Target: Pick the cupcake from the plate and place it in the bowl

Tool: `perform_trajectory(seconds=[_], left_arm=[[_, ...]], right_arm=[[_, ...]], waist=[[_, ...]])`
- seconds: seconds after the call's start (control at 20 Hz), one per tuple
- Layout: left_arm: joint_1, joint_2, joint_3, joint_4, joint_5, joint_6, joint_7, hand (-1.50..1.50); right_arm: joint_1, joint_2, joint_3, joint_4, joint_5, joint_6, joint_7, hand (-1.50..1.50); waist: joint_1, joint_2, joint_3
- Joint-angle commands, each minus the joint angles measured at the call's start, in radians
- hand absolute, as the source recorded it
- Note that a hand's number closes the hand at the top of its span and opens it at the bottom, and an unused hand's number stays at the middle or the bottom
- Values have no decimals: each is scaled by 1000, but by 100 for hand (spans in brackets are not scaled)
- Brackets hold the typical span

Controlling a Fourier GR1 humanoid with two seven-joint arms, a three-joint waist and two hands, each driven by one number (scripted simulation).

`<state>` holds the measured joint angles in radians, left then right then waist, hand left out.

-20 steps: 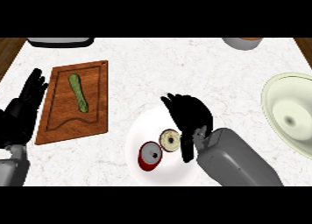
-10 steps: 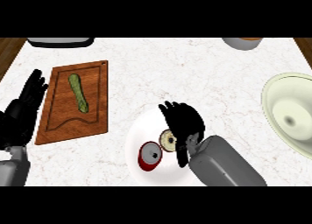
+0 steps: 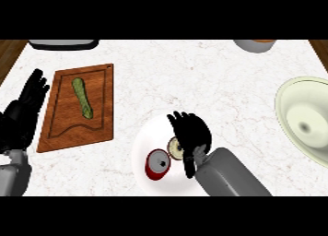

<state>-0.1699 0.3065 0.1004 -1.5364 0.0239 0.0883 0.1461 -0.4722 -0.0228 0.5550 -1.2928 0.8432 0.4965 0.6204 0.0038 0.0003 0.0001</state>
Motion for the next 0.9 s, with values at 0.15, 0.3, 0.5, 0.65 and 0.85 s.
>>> perform_trajectory(seconds=[0.15, 0.3, 0.5, 0.65, 0.85], left_arm=[[55, -53, -6, -22, -49, 7, -47, 0], [31, -31, 8, -45, -25, -26, 0, 0], [23, -47, 14, 15, -41, -23, -52, 0], [43, -58, 3, -82, -52, -5, 22, 0], [34, -43, 21, -37, -48, -36, -12, 0]], right_arm=[[21, 22, 35, 18, -2, -36, 42, -150], [-78, 22, -63, 179, -36, -32, -60, 150], [-68, 23, 58, 240, -60, -140, -141, 150], [-99, 22, 62, 208, -105, -134, -96, 150], [-111, 22, 45, 371, -75, -226, -224, 150]], waist=[[0, -1, 0], [5, 0, 0], [8, 2, 0], [8, 0, 0], [9, 2, 0]])
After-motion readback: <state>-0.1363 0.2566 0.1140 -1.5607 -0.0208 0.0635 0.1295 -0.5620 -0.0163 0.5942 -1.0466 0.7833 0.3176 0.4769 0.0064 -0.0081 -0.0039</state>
